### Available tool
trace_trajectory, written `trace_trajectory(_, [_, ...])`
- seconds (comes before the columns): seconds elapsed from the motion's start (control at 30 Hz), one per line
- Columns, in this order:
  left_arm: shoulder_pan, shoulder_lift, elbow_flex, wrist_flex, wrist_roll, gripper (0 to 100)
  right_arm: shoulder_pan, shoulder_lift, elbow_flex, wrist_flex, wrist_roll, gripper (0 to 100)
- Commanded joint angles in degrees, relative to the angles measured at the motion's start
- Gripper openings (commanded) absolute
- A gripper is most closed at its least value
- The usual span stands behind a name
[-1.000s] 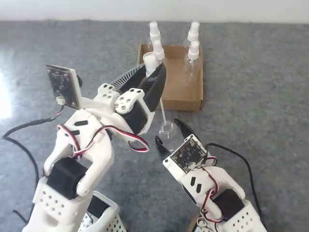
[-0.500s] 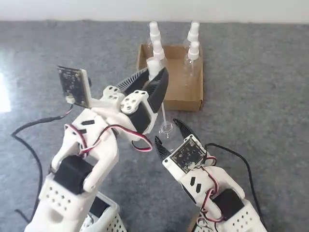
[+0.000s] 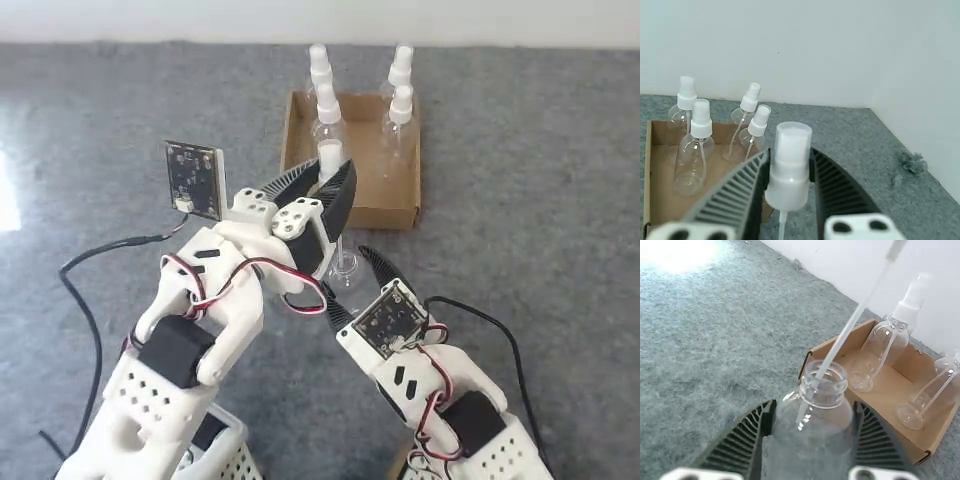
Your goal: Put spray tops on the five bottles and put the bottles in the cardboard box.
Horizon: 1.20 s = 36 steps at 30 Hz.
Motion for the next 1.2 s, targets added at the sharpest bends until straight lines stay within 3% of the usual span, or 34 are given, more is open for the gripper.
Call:
trace_trajectory(0.0, [-0.18,-0.97,0.04,-1.67,-0.62,4,-0.31,-1.19,-1.67,-0.92,0.0,14.4])
trace_trajectory(0.23, [-0.09,-0.97,2.24,-1.85,-0.62,4,3.03,-1.19,-1.67,-0.92,-0.18,14.4])
trace_trajectory(0.77, [0.26,-0.97,3.65,-1.76,-0.62,5,3.12,-1.19,-2.11,-0.75,-0.18,14.4])
trace_trajectory(1.17, [4.48,-0.97,5.85,-2.11,-0.62,4,5.14,-1.19,-6.95,5.49,-0.44,14.5])
